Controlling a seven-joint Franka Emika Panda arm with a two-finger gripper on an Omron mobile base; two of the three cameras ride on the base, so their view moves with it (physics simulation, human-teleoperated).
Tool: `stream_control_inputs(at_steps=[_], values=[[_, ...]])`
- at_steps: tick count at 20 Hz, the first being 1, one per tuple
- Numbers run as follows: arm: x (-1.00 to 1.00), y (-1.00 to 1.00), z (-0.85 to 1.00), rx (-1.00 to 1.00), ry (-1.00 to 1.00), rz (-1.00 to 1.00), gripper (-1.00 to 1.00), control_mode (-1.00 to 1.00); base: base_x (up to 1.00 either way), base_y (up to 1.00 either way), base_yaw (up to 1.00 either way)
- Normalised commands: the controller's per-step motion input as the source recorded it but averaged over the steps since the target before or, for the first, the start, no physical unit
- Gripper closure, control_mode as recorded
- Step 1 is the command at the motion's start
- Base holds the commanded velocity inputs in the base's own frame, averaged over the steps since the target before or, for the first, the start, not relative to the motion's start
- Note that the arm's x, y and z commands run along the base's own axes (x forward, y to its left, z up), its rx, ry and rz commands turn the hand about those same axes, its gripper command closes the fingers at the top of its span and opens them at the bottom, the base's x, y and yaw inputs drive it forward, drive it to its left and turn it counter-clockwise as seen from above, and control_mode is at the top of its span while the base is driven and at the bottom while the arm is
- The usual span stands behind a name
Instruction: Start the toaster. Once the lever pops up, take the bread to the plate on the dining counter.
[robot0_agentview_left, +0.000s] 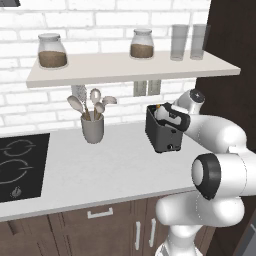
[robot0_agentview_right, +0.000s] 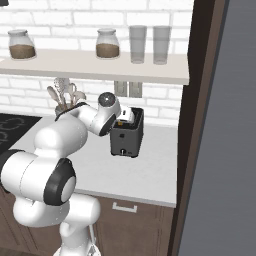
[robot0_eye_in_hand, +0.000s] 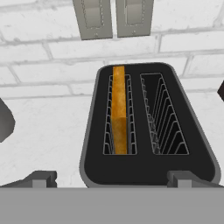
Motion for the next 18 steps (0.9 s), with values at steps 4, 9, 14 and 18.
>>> stream_control_inputs(at_steps=[4,9,14,18], values=[[0.00,0.00,0.00,0.00,0.00,0.00,-1.00,-1.00,0.00,0.00,0.00],[0.00,0.00,0.00,0.00,0.00,0.00,-1.00,-1.00,0.00,0.00,0.00],[0.00,0.00,0.00,0.00,0.00,0.00,-1.00,-1.00,0.00,0.00,0.00],[0.00,0.00,0.00,0.00,0.00,0.00,-1.00,-1.00,0.00,0.00,0.00]])
